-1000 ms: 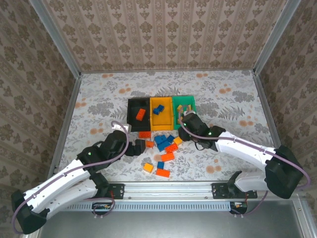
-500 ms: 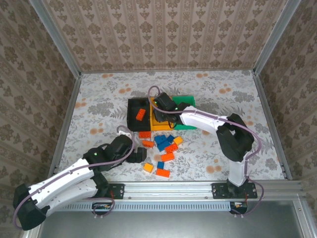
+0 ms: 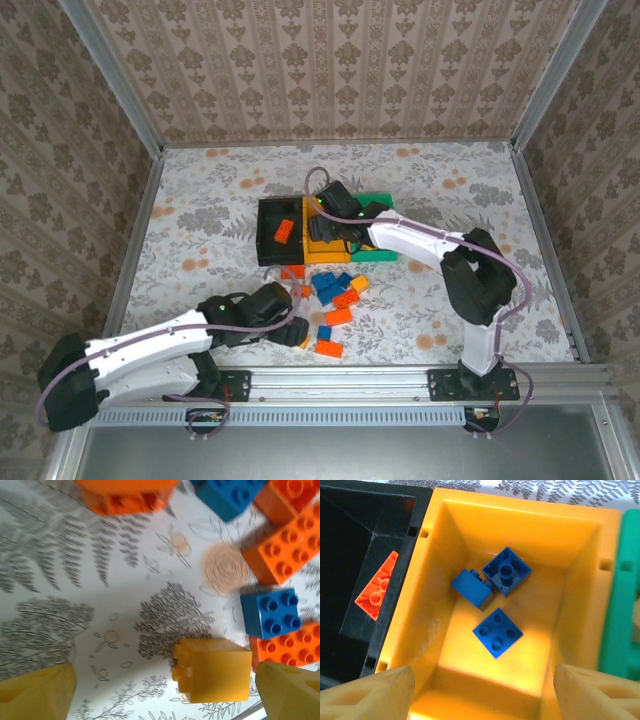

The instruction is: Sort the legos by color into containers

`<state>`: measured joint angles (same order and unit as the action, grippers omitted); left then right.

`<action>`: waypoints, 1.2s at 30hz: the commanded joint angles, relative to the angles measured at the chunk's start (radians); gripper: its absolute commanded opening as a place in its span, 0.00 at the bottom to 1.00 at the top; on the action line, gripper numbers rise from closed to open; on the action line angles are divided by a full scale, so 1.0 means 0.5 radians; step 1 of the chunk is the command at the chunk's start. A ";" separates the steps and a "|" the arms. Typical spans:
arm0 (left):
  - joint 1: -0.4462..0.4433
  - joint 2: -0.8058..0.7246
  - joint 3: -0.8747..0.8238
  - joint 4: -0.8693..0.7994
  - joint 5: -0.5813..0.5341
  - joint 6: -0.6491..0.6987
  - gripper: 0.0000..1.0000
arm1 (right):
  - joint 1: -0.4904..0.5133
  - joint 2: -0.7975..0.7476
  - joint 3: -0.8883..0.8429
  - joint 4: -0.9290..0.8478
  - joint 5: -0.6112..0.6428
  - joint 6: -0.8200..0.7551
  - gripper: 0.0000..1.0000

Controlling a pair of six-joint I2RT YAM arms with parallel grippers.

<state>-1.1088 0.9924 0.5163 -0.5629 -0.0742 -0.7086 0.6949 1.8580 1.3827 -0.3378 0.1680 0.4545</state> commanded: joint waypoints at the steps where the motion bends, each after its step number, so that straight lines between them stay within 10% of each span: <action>1: -0.123 0.178 0.064 0.046 -0.021 -0.026 0.89 | 0.008 -0.199 -0.154 0.077 0.007 0.062 0.76; 26: -0.228 0.667 0.251 0.155 -0.196 0.105 0.76 | -0.025 -0.819 -0.764 0.200 0.060 0.158 0.76; 36: -0.194 0.682 0.305 0.157 -0.155 0.169 0.39 | -0.040 -0.918 -0.834 0.173 0.099 0.164 0.76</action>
<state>-1.2148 1.3483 0.6453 -0.4587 -0.1432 -0.6392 0.6830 1.4368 0.9813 -0.2493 0.1818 0.5274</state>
